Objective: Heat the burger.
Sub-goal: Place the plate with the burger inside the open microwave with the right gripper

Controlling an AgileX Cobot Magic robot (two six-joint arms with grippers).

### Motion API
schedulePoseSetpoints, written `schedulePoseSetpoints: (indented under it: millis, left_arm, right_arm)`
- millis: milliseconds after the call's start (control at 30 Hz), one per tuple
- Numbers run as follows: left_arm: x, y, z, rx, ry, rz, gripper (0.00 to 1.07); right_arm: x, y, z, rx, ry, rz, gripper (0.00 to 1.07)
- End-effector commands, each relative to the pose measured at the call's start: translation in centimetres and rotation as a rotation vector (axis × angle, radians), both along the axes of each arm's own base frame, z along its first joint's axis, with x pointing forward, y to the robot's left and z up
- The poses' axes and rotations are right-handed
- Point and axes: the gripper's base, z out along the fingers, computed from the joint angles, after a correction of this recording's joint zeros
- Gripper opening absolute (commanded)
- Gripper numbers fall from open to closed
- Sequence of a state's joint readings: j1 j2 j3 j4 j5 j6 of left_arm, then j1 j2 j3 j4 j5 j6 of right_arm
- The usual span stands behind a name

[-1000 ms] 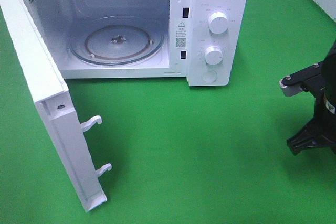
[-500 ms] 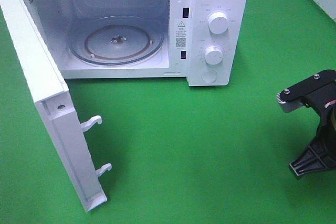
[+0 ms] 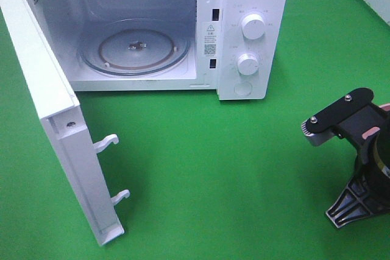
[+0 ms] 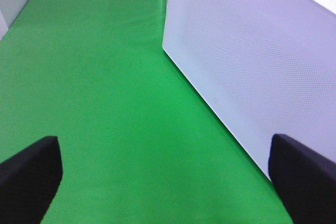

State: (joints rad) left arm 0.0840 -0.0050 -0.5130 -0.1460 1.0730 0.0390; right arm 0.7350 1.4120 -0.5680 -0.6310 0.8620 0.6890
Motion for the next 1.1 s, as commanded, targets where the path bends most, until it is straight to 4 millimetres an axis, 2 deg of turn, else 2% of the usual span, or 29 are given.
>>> schedulePoseSetpoints:
  millis: [33, 733, 1100]
  left_arm:
    - [-0.2, 0.0, 0.1, 0.002, -0.024, 0.002, 1.0]
    - [-0.2, 0.0, 0.1, 0.002, -0.024, 0.002, 1.0]
    - [-0.2, 0.0, 0.1, 0.002, -0.024, 0.002, 1.0]
  right_arm:
    - [-0.3, 0.0, 0.4, -0.053, -0.017, 0.027, 0.0]
    - [-3.6, 3.7, 0.8, -0.085, -0.02, 0.298, 0.0]
    - [-5.0, 5.0, 0.8, -0.097, -0.012, 0.431, 0.0]
